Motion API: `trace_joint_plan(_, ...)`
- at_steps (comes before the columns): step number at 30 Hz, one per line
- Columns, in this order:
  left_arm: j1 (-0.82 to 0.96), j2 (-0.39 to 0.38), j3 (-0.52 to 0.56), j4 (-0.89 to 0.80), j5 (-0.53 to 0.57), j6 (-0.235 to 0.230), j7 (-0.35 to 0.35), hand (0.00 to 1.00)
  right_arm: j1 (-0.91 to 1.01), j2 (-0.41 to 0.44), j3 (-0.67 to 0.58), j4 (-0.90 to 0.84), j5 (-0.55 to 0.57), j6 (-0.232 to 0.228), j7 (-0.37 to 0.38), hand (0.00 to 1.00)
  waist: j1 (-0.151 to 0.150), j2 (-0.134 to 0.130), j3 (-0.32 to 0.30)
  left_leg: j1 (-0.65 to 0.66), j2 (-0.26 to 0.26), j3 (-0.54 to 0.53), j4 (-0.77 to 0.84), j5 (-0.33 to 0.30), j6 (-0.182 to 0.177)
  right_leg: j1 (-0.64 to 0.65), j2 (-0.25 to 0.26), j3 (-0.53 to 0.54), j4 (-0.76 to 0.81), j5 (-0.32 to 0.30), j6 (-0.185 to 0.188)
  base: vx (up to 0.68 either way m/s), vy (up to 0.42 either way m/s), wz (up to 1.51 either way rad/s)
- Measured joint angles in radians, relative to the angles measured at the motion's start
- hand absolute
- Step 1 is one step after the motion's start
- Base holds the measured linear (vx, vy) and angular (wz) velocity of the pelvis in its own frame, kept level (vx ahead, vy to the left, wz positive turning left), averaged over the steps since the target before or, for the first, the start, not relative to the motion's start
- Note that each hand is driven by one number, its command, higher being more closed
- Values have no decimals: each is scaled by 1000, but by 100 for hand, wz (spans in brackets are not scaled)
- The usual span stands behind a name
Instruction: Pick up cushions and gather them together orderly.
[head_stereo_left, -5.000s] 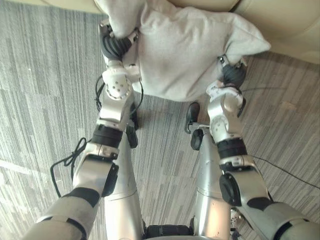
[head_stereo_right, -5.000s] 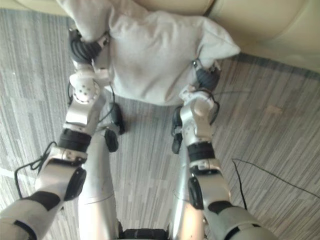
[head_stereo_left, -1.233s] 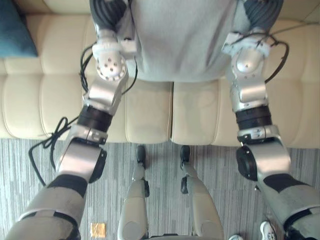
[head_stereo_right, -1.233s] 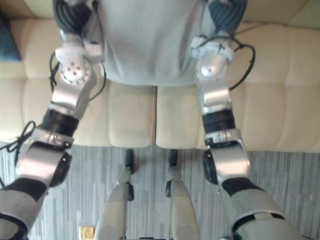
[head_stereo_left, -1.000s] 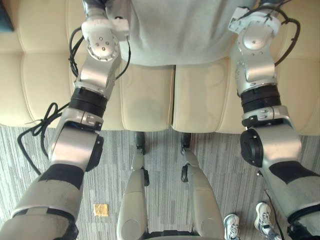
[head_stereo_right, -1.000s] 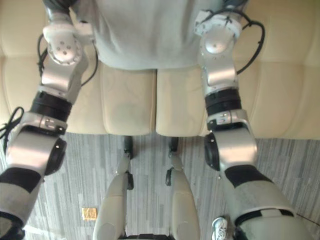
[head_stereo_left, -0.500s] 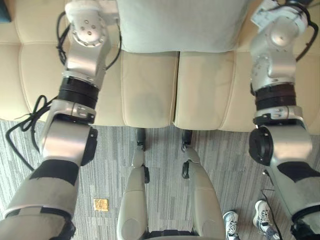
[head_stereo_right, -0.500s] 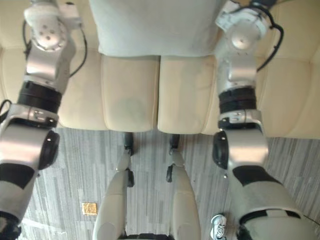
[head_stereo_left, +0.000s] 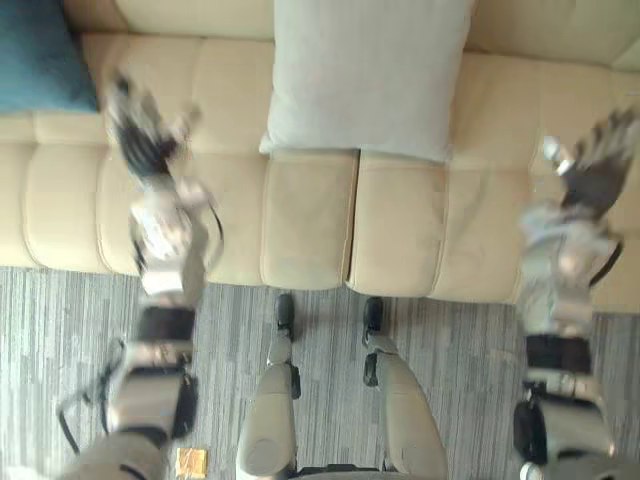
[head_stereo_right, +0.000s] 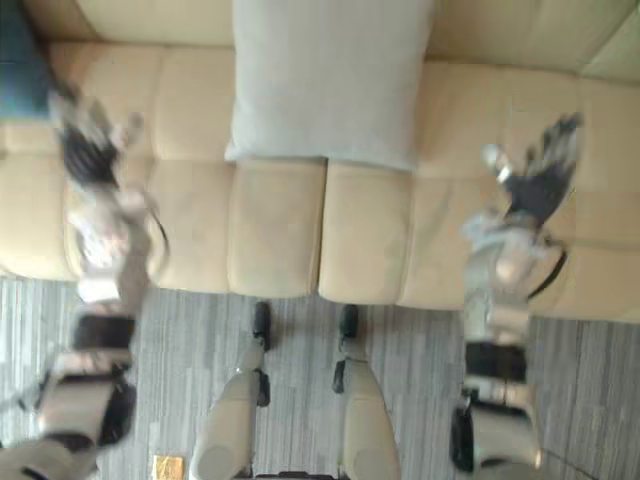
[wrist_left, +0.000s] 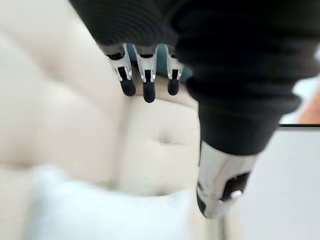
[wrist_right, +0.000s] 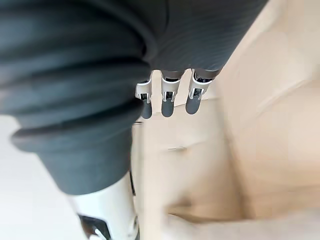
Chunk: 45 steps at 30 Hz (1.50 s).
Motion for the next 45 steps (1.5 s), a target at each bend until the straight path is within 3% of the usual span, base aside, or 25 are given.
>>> trace_joint_plan(1,100,-45,-14,0,26,15,-29,0,91,62,1,0,-29,4,18,0,3,-2,-16,16,-1,0,13,-14,0,22,0,0,-1,-9,3,72,-35,0)
trace_joint_plan(3,163,-72,-15,1,48,23,-48,0,152,102,1,2,-41,7,34,0,8,-2,-28,35,-1,3,14,-24,0,41,1,0,-3,-13,4,75,-19,-4)
trace_joint_plan(5,311,-119,-17,48,109,35,-98,0,302,181,3,24,-80,16,76,0,16,-3,-85,90,1,8,18,-50,2,105,6,0,-26,-20,6,89,-5,-6)
trace_joint_plan(12,488,-155,21,356,169,72,-197,0,473,244,5,279,-169,42,141,0,19,-17,-243,201,3,10,30,-104,-7,243,3,-17,-65,-56,23,74,10,0)
trace_joint_plan(18,495,-152,61,581,253,81,-216,0,472,245,2,581,-221,71,161,0,18,-25,-311,293,3,10,-44,-87,-5,343,0,-50,-124,-60,31,45,13,16)
trace_joint_plan(23,492,-142,91,658,312,99,-216,0,454,242,-12,710,-223,94,178,0,17,-29,-328,323,-13,5,-44,-87,-4,386,-10,-50,-141,-59,39,60,19,5)
trace_joint_plan(24,473,-112,120,761,374,116,-235,0,317,202,-67,915,-213,126,204,0,-4,-31,-324,391,-46,6,-50,-125,13,466,-34,-36,-179,-71,58,0,0,0)
trace_joint_plan(30,474,-112,120,762,377,116,-235,0,318,203,-67,915,-213,126,204,0,-4,-31,-324,393,-46,6,-50,-124,13,468,-34,-37,-179,-71,58,0,0,0)
trace_joint_plan(37,473,-124,127,761,375,129,-235,0,322,206,-27,910,-264,158,203,0,-4,-26,-314,447,-42,50,-46,-128,11,498,-34,-12,-161,-70,57,-25,5,-13)
trace_joint_plan(40,473,-132,128,757,366,138,-234,0,324,213,-15,903,-296,178,201,0,0,-25,-310,467,-38,99,-45,-134,13,489,-31,25,-142,-69,56,-83,19,-43)
trace_joint_plan(45,468,-133,127,743,366,142,-234,0,339,244,21,829,-342,193,186,0,10,-46,-293,478,-31,247,-45,-152,14,403,-36,84,-105,-62,67,-100,36,-76)
